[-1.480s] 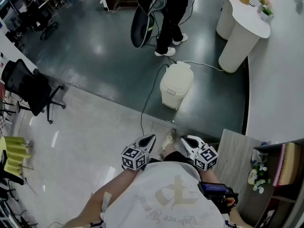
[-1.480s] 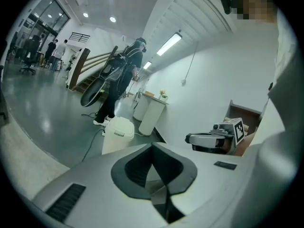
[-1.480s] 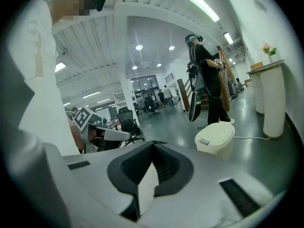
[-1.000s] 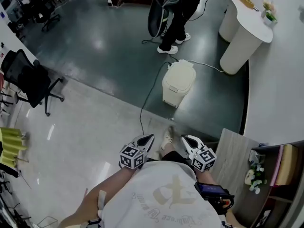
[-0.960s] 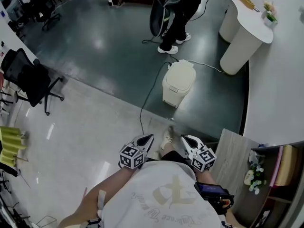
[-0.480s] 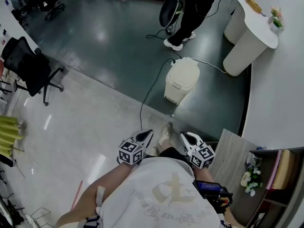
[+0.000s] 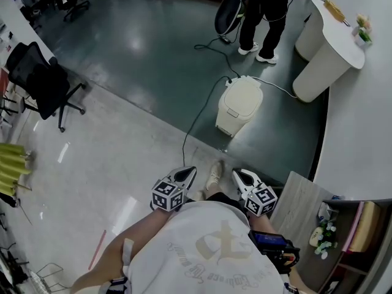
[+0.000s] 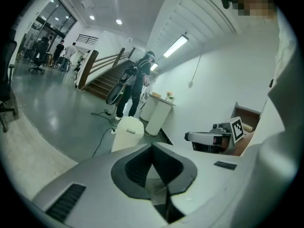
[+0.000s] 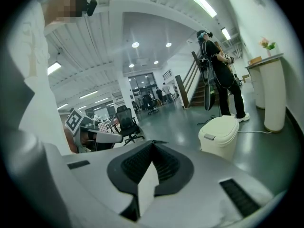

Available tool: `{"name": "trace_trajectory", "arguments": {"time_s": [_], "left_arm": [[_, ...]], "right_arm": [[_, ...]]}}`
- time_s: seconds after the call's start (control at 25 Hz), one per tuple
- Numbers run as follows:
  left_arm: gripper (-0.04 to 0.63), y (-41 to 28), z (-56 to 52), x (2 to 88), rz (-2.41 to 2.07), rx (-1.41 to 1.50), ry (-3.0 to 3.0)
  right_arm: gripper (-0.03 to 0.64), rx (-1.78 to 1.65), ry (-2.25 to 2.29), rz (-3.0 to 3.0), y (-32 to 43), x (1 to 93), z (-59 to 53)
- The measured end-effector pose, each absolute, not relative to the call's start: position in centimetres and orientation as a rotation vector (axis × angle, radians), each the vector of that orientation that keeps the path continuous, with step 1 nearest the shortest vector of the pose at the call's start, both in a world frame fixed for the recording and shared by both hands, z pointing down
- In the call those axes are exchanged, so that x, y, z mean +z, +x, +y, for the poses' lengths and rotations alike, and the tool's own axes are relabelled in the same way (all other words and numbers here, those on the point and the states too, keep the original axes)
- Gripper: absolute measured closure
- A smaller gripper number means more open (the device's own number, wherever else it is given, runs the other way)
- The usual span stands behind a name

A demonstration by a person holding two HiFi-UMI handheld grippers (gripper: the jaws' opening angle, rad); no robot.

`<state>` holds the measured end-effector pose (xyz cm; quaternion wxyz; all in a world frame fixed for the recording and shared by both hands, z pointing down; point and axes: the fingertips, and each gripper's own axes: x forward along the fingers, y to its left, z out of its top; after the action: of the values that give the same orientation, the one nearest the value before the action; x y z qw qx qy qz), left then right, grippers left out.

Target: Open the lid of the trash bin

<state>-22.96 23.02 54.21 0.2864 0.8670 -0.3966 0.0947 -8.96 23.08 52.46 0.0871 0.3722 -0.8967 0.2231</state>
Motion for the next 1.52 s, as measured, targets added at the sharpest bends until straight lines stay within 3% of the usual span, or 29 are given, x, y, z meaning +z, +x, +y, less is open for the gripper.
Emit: {"name": "trace_trajectory", "arguments": {"time_s": [1.52], "left_arm": [[0.581,-17.6,3.4,53.9,-1.04,0.338,2.303]], "right_arm": [[0.612,0.725,1.137,-2.672,-3.4,53.3,2.2]]}}
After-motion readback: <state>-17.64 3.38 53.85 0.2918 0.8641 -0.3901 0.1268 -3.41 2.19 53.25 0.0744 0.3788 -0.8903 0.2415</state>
